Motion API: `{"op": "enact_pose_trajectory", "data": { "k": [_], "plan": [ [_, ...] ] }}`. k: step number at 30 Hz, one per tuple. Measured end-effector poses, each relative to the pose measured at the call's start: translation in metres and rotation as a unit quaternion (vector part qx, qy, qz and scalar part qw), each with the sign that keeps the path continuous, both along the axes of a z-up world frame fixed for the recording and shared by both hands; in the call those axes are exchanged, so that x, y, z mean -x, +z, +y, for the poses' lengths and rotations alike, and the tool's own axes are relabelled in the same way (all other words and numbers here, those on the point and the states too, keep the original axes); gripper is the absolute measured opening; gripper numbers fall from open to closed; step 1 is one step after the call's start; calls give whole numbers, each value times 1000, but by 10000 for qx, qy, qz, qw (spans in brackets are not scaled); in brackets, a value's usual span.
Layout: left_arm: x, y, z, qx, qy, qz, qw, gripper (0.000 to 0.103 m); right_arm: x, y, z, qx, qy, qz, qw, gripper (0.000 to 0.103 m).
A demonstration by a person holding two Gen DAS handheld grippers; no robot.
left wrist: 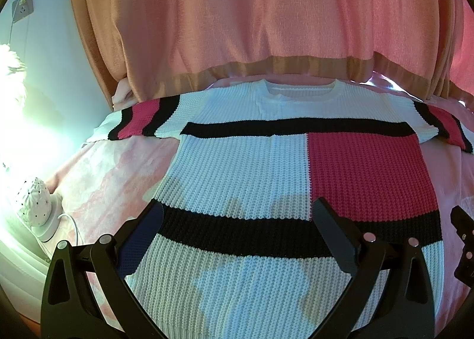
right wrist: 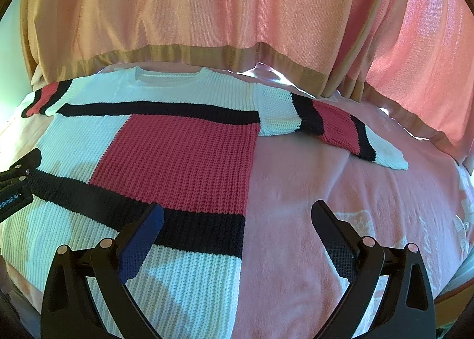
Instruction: Fold small clothes
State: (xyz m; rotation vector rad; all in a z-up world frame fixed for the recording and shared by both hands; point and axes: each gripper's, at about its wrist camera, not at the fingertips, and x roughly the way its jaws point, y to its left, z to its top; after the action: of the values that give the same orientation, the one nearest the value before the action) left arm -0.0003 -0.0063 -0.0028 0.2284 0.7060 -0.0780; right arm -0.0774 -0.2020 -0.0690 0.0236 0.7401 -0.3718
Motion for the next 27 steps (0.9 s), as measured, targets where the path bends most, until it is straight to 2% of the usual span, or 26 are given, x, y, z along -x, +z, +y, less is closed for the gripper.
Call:
{"op": "enact_pose_trajectory", "data": {
  "k": [27],
  "plan": [
    [0, -2, -1, -14, -10, 19, 10000, 98, -1, -1, 1, -20, 2, -10, 10000, 98]
  ]
}}
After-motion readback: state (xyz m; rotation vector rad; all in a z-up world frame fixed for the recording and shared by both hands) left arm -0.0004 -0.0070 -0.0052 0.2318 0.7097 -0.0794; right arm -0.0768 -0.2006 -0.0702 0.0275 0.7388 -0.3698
